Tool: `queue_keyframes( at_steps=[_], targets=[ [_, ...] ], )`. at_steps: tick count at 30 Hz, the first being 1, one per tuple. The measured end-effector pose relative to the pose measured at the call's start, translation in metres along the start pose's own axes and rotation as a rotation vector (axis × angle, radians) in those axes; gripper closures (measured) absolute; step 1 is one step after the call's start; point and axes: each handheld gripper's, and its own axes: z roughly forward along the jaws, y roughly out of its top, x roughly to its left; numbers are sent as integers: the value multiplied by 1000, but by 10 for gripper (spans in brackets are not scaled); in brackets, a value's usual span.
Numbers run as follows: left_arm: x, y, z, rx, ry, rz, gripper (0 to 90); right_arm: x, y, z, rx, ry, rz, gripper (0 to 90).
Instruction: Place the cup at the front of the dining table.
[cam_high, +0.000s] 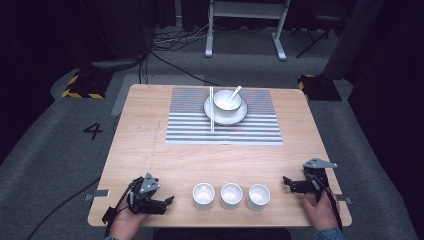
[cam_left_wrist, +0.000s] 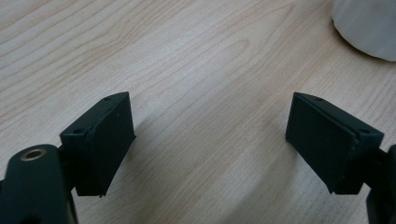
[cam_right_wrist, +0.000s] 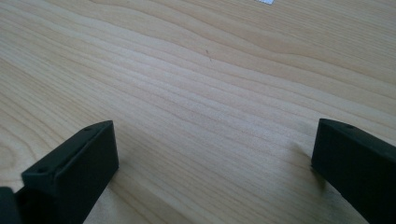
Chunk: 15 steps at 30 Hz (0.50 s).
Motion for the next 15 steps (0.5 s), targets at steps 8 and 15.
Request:
queue_keyframes(
  at_steps=[8,15],
  targets=[
    [2,0,0,-5,-10,14,176,0,0,0,-1,-1,1,6],
    [0,3,-2,-22,8,18,175,0,0,0,0,0,0,6]
  ],
)
